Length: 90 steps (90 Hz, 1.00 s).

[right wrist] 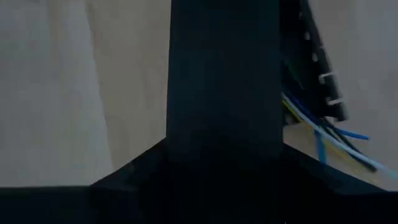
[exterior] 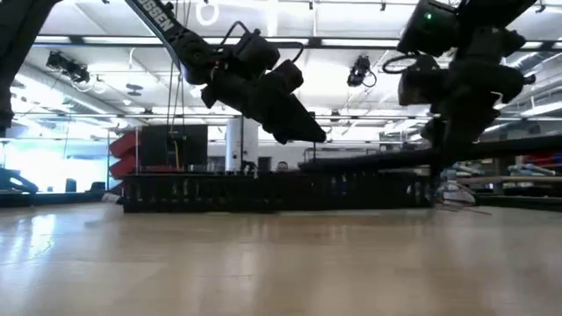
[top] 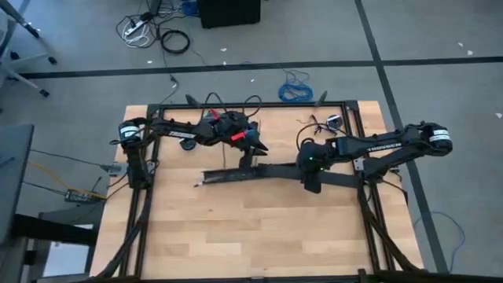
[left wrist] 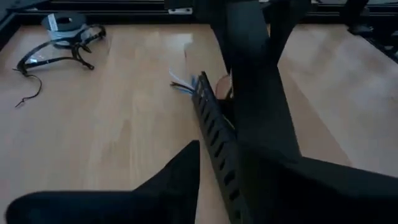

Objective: Ziptie cables
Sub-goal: Close the black cable duct cover

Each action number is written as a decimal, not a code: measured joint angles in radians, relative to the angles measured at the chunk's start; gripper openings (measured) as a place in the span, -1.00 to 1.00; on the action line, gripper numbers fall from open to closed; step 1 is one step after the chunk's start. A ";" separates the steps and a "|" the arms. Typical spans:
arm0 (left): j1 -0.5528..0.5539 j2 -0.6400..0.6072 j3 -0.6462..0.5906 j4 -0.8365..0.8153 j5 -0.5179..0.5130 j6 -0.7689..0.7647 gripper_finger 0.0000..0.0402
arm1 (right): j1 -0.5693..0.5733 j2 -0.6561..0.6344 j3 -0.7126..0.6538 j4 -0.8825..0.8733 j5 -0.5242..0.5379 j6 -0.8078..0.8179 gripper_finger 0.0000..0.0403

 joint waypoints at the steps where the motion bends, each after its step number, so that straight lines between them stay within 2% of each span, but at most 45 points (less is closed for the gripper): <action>1: 0.000 0.000 0.000 0.001 0.000 0.000 -0.56 | 0.000 0.000 0.000 -0.004 -0.005 0.004 0.12; 20: -0.005 0.000 0.000 0.005 0.000 -0.005 -0.56 | 0.000 0.000 0.000 -0.018 -0.159 0.021 0.10; 27: -0.012 0.000 0.000 0.008 0.003 -0.006 -0.56 | 0.000 0.000 0.000 -0.008 -0.178 0.021 0.12; 37: -0.020 0.000 0.000 0.008 0.025 -0.006 -0.56 | -0.005 0.000 0.001 -0.008 -0.158 0.018 0.14; 51: -0.022 0.000 0.000 0.003 0.025 -0.006 -0.56 | -0.005 0.000 0.001 -0.007 -0.045 -0.028 0.12; 90: -0.005 0.000 0.000 -0.036 0.036 0.008 -0.56 | -0.005 0.000 0.001 -0.015 -0.018 -0.144 0.13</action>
